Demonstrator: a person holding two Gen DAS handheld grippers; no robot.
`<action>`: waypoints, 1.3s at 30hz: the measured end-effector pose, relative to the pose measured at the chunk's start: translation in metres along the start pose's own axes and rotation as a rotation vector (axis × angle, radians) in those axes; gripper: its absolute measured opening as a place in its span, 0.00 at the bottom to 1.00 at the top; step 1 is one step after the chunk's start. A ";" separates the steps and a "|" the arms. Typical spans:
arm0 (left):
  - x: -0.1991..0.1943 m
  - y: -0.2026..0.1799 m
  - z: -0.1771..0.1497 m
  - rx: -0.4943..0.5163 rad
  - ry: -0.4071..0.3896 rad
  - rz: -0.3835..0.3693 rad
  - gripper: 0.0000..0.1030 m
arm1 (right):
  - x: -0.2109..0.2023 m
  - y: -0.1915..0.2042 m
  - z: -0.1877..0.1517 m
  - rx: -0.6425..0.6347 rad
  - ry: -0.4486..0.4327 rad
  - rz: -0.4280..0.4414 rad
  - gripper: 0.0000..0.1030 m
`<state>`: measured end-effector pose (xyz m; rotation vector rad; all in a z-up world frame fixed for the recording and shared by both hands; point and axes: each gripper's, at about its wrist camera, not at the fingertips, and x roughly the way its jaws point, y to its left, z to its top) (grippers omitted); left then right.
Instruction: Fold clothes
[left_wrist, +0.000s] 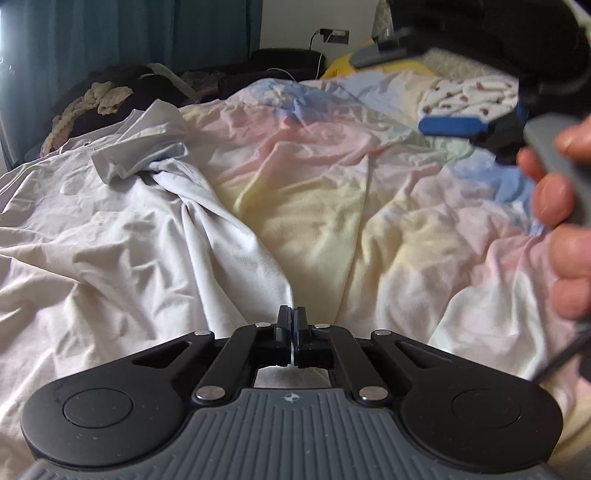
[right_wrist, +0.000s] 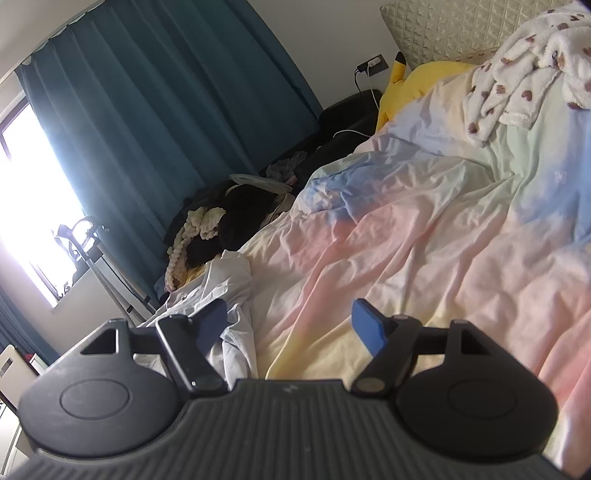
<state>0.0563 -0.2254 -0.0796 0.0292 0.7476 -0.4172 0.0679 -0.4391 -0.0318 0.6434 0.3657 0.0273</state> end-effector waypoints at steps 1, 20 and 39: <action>-0.006 0.005 0.002 -0.025 -0.006 -0.013 0.01 | 0.000 0.001 0.000 -0.001 0.001 0.002 0.74; -0.070 0.103 -0.019 -0.317 -0.005 -0.165 0.02 | 0.023 0.033 -0.024 -0.071 0.144 0.074 0.75; -0.034 -0.007 -0.036 -0.014 0.053 -0.186 0.58 | 0.001 0.020 0.002 -0.039 0.029 0.069 0.76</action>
